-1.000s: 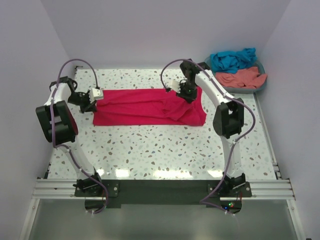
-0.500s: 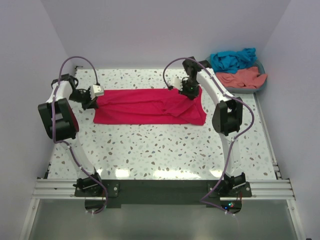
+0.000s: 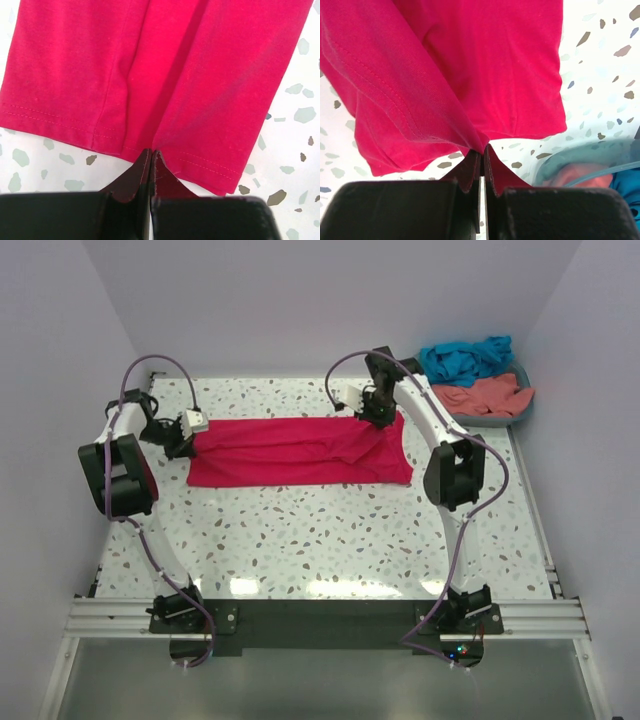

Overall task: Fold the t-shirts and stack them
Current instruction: Fold the tshirt

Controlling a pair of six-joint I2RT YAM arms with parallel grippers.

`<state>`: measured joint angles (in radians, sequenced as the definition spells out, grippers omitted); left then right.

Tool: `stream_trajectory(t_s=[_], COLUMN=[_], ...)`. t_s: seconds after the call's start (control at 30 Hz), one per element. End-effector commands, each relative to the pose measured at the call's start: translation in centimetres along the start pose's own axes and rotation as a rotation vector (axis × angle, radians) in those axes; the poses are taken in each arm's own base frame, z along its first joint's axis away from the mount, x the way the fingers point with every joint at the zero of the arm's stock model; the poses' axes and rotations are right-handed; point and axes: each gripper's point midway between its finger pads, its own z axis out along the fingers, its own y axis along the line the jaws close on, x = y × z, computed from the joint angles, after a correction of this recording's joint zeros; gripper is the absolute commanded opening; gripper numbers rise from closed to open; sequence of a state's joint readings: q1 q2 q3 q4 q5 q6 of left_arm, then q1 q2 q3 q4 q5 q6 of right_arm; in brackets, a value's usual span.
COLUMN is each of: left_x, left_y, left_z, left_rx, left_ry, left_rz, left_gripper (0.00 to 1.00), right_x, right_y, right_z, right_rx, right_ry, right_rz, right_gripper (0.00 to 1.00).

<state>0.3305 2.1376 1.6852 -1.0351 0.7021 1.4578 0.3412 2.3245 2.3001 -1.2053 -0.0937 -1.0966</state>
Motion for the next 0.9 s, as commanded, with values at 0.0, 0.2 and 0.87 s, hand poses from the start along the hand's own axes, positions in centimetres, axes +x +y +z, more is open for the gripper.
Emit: stream_trajectory(t_s=[0.0, 0.2, 0.87], left_x=[-0.1, 0.4, 0.7], left_y=[1.0, 1.8, -3.5], left_z=[0.3, 0.6, -1.5], left_rx=[-0.038, -0.069, -0.152], left_ry=[-0.013, 0.004, 0.018], left_rz=[0.004, -0.028, -0.643], left_gripper=[0.0, 0.03, 0.6], right_x=[-0.2, 0.2, 5.3], right_y=[-1.8, -2.3, 9.3], right_z=[0.6, 1.1, -2.0], right_rx=[0.062, 0.09, -0.326], right_ry=[-0.006, 0.017, -0.032], right_rz=[-0.005, 0.015, 0.871], right_gripper=[0.0, 0.05, 0.53])
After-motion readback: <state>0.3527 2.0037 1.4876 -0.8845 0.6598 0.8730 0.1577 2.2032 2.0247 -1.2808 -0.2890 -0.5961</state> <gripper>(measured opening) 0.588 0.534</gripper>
